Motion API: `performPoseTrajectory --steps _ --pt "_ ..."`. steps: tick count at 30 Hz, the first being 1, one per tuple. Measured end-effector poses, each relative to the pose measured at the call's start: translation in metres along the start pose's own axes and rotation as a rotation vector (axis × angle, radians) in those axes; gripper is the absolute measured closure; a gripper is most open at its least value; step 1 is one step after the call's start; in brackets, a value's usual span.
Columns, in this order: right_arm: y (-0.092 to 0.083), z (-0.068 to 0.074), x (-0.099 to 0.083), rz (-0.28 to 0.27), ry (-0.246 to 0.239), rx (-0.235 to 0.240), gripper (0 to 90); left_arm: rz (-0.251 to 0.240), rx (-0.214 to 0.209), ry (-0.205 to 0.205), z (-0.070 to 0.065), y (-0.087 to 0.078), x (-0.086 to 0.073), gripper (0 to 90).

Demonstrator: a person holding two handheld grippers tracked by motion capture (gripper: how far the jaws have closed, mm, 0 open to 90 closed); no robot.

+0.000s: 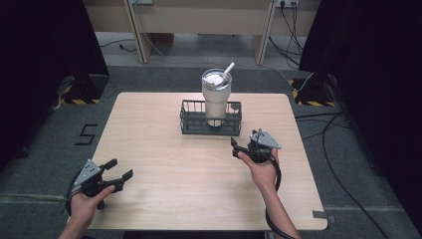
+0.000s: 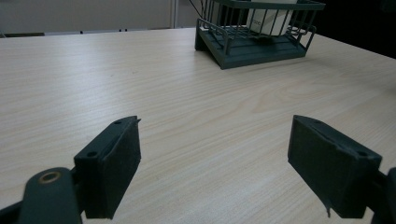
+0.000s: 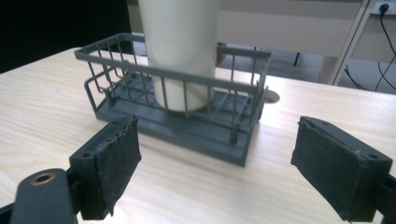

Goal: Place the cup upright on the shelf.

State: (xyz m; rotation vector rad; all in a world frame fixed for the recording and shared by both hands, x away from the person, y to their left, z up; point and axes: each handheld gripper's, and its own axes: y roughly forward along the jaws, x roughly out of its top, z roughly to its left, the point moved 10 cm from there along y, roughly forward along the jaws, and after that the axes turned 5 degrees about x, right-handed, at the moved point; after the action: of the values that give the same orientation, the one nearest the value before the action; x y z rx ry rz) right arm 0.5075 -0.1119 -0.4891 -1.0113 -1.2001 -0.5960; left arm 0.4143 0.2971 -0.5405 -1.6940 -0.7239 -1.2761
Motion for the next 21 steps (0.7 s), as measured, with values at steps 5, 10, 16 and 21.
performPoseTrajectory --steps 5,10,16,21 --pt "-0.013 -0.001 -0.009 -0.002 0.002 -0.005 15.1 0.0 0.001 0.0 0.0 0.0 0.0 16.6" --pt "-0.025 -0.002 -0.017 -0.006 -0.005 -0.011 15.3 0.001 0.002 -0.002 0.0 0.0 0.0 16.6" --pt "-0.04 0.0 -0.029 0.001 -0.005 -0.006 15.6 0.004 0.003 0.001 0.0 0.0 -0.001 16.6" --pt "-0.049 0.0 -0.033 0.002 -0.007 -0.01 15.5 0.002 0.002 -0.002 -0.001 0.001 -0.001 16.6"
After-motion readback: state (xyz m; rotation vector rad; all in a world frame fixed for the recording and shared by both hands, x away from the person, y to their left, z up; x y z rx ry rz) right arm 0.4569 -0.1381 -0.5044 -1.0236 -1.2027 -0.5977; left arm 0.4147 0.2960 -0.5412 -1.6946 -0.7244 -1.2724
